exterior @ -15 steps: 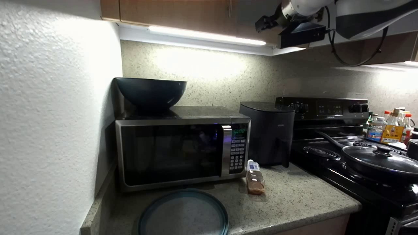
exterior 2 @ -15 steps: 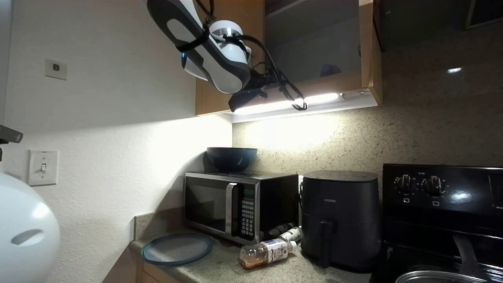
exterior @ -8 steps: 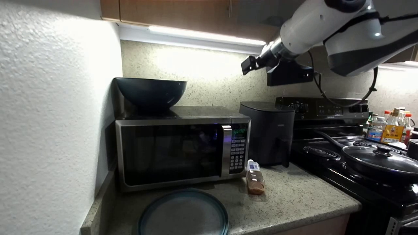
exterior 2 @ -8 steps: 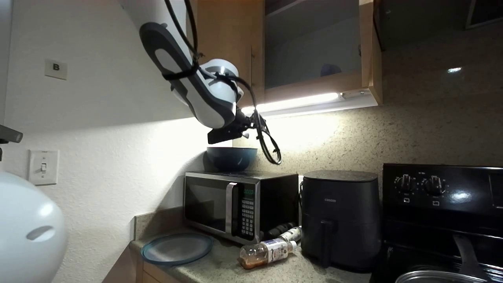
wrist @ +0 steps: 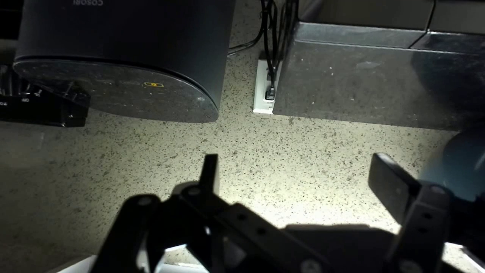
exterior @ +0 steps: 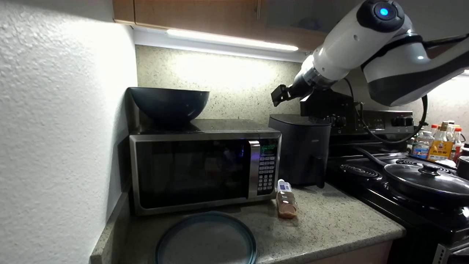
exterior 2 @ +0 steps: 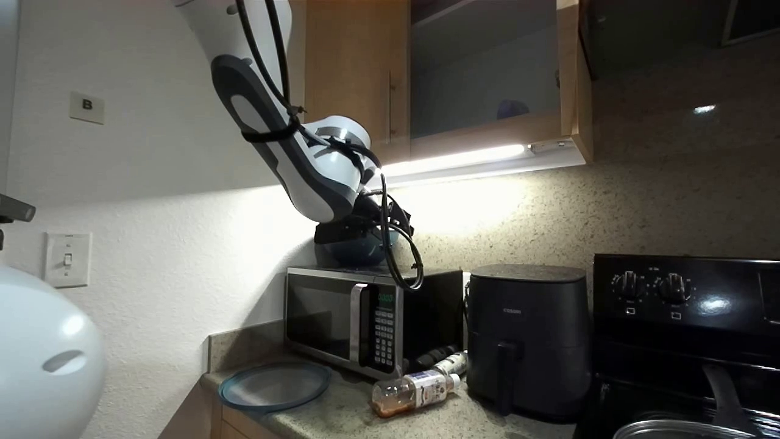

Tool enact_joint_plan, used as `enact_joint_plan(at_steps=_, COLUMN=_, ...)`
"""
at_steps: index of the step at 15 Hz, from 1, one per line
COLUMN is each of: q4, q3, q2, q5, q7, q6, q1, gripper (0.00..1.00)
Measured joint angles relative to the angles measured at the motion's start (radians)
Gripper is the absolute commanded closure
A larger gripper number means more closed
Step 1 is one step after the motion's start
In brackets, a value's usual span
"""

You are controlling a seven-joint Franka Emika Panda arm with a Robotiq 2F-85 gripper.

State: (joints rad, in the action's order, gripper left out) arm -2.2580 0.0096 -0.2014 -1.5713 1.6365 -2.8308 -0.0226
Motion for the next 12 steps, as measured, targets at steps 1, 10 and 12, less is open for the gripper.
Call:
enact_joint_plan(at_steps=1, q4=0.000, q3=0.000, q2=0.000, q5=0.000, q7=0.000, q6=0.000, q1=0.000, gripper=0.00)
enact_joint_plan(at_steps=10, q4=-0.161, q3=-0.007, q2=-0.004, q5=0.000, q7=0.153, q6=-0.018, q1=0.000, gripper=0.00)
enact_joint_plan(at_steps=12, q4=-0.204, q3=-0.007, q2=-0.009, q5=0.000, q7=0.188, q6=-0.018, q1=0.000, gripper=0.00)
